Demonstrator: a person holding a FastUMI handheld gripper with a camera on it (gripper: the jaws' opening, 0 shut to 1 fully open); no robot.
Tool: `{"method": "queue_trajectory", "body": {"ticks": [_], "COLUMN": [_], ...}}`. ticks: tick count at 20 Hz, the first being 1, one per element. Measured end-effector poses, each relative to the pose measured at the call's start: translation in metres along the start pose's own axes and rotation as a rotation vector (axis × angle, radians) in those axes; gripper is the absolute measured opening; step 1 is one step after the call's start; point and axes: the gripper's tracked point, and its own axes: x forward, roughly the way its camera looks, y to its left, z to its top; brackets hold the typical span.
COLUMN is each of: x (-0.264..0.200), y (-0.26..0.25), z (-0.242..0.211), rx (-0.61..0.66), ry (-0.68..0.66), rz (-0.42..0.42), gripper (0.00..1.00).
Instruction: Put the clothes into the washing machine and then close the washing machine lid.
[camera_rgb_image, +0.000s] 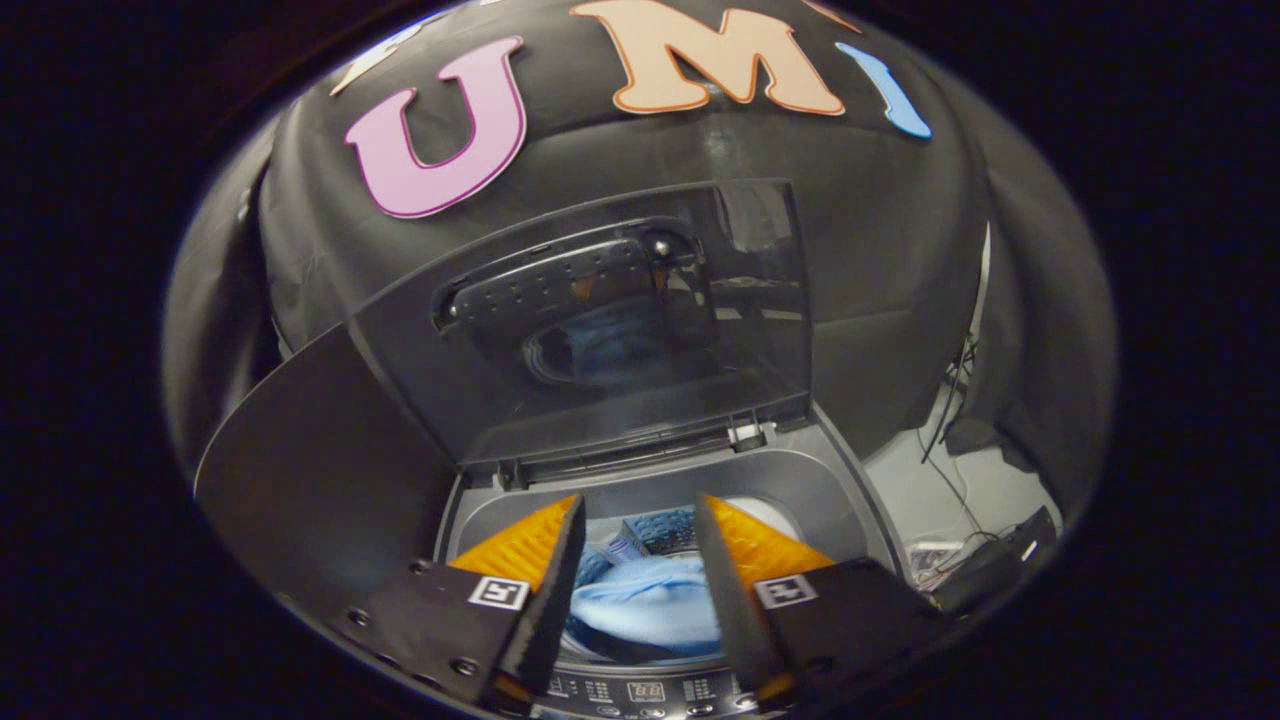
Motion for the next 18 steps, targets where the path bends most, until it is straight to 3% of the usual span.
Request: {"method": "queue_trajectory", "body": {"ticks": [8,18], "x": [-0.023,-0.077], "y": [0.023,0.048], "z": [0.008,0.066], "rx": [-0.139,-0.147], "ry": [-0.019,-0.112], "rz": [0.017,0.006], "gripper": [0.97,0.97]}}
